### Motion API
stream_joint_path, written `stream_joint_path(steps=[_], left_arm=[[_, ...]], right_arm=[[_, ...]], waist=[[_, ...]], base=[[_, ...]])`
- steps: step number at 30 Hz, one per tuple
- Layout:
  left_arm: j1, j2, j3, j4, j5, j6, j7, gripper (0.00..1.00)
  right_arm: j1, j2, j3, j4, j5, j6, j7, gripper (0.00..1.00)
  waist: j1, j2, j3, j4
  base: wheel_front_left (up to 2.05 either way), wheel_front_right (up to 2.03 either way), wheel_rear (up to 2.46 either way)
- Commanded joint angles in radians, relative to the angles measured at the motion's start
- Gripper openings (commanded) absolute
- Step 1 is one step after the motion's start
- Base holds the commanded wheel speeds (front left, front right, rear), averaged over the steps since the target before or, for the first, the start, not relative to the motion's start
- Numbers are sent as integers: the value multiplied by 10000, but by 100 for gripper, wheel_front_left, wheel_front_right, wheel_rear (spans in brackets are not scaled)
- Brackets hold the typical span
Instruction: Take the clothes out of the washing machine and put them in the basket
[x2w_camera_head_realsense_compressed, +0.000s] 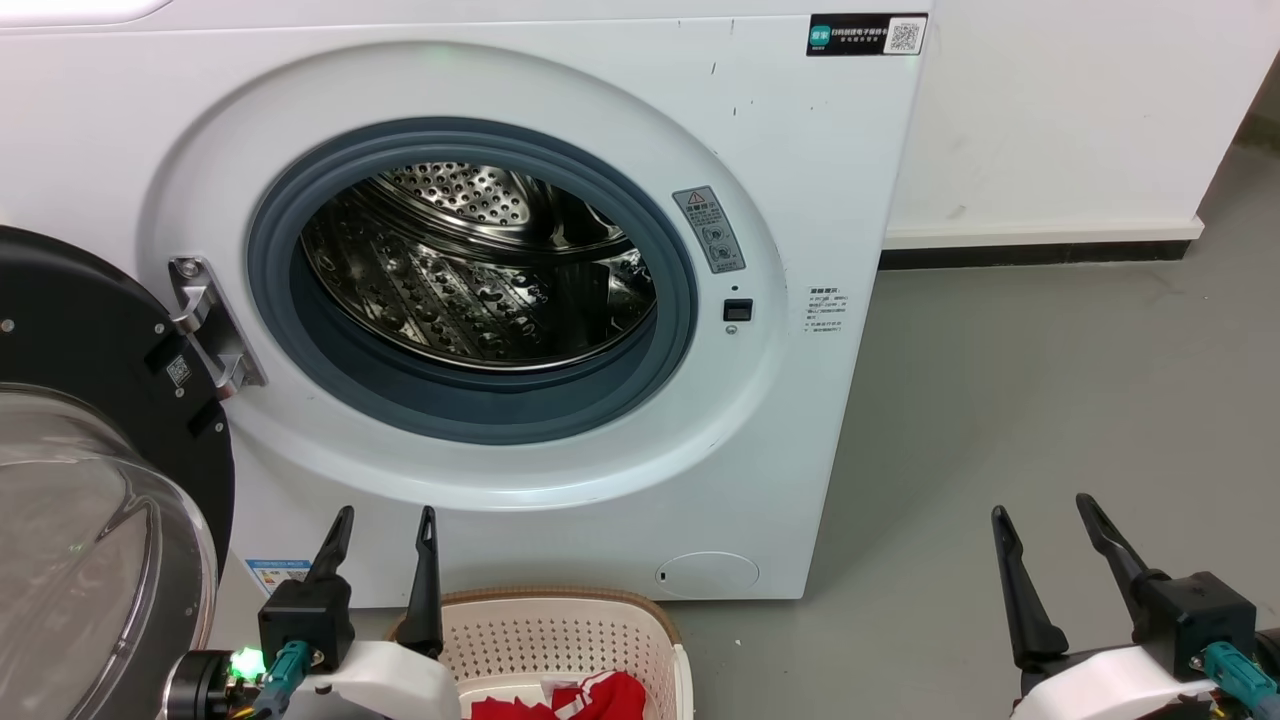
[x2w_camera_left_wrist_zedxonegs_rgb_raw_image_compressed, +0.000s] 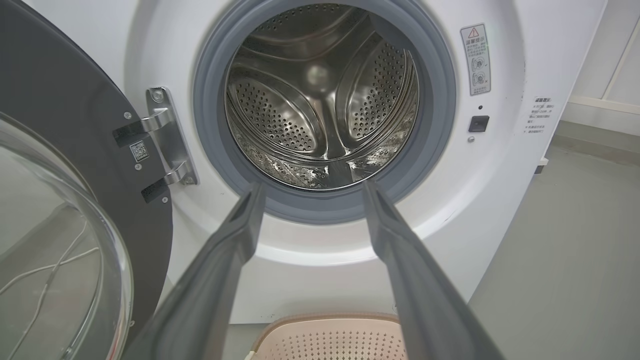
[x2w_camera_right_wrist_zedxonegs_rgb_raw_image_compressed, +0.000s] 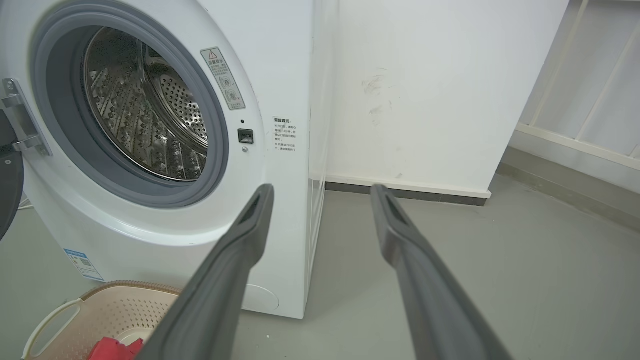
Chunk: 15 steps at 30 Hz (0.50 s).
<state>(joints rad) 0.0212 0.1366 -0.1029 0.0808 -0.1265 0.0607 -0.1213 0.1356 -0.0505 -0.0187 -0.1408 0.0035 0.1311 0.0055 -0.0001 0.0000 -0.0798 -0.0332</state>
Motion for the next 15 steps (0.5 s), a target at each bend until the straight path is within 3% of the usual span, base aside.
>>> stream_joint_path(steps=[1,15], left_arm=[[80,-20,-15,-69,-8,18,21,100],[76,103,-75,-163,-128,115,217,100]], right_arm=[[96,4,26,15,33,-7,-20,100],[-47,4,93,-32,139,-7,-70,100]], waist=[[1,0,3,-1],[1,0,28,-36]], base=[[0,0,0],[0,0,0]])
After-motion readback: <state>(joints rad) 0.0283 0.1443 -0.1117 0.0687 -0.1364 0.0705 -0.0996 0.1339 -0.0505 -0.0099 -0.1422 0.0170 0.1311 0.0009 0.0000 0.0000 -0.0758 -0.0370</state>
